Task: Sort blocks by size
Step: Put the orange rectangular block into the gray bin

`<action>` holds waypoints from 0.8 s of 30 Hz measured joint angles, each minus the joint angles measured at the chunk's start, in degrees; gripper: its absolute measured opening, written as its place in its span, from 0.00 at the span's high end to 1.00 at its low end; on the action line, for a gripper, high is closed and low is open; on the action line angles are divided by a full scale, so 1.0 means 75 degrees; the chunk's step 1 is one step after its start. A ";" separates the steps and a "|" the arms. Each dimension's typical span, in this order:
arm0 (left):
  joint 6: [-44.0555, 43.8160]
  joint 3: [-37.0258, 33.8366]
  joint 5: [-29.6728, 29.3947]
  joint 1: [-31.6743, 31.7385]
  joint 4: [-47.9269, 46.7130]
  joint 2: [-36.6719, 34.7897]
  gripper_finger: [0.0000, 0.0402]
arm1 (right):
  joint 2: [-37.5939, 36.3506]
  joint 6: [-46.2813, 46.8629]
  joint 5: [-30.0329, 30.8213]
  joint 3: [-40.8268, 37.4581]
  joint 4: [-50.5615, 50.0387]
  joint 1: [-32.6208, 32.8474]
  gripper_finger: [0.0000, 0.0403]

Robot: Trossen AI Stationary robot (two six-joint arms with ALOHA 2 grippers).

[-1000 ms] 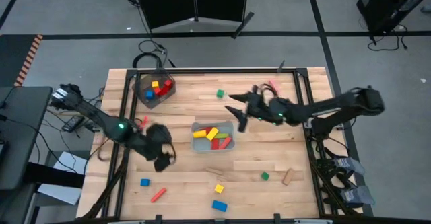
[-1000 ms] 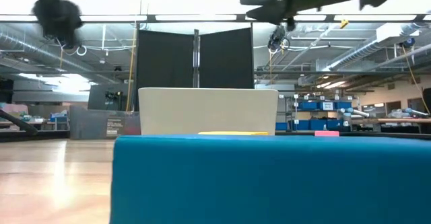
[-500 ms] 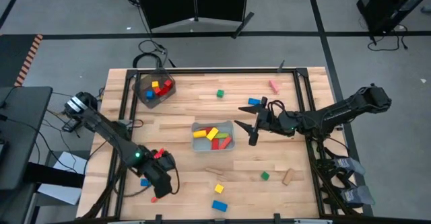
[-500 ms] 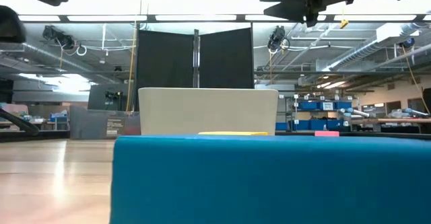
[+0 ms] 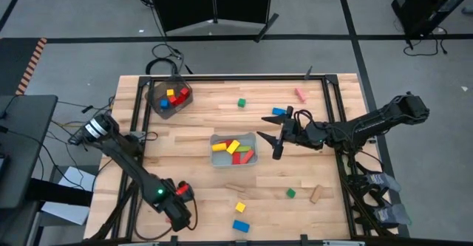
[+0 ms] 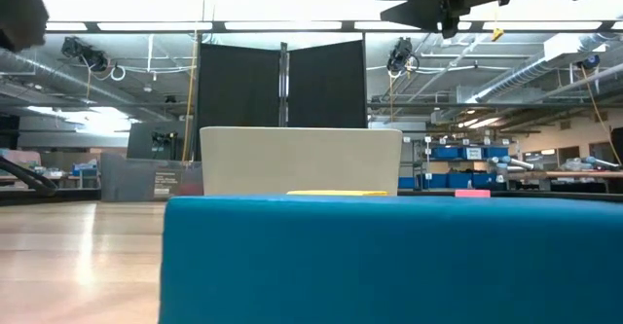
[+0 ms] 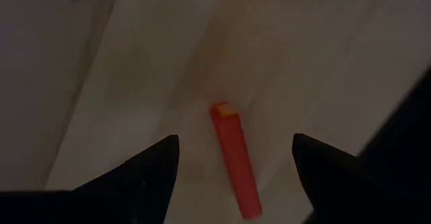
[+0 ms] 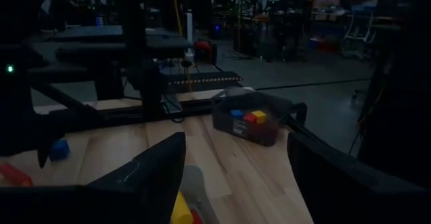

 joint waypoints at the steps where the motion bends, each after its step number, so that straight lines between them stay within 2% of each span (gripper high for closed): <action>1: -0.0004 0.0000 -0.0003 -0.0023 0.0021 0.0095 0.26 | 0.0001 0.0000 0.0000 0.0000 0.0014 0.0000 0.33; 10: -0.0040 -0.0005 0.0047 -0.0114 0.0019 0.0776 0.27 | 0.0004 0.0006 -0.0002 0.0000 0.0138 0.0000 0.33; 13: 0.0036 0.0032 0.0125 -0.0129 0.0017 0.0978 0.30 | 0.0007 0.0006 -0.0003 0.0000 0.0219 0.0000 0.33; 17: 0.0167 0.0025 0.0133 -0.0135 -0.0041 0.1111 0.46 | 0.0004 0.0003 -0.0003 0.0000 0.0287 -0.0003 0.33; 22: 0.0475 0.0023 0.0176 -0.0131 0.0148 0.1124 0.82 | 0.0007 -0.0012 0.0160 0.0000 0.0292 -0.0003 0.34; 23: 0.0653 0.0024 0.0131 -0.0102 0.0144 0.1118 0.86 | 0.0007 -0.0015 0.0174 0.0000 0.0292 -0.0005 0.34; 24: 0.0809 0.0035 -0.0002 -0.0047 0.0130 0.1076 0.84 | 0.0007 -0.0023 0.0175 0.0000 0.0292 -0.0013 0.33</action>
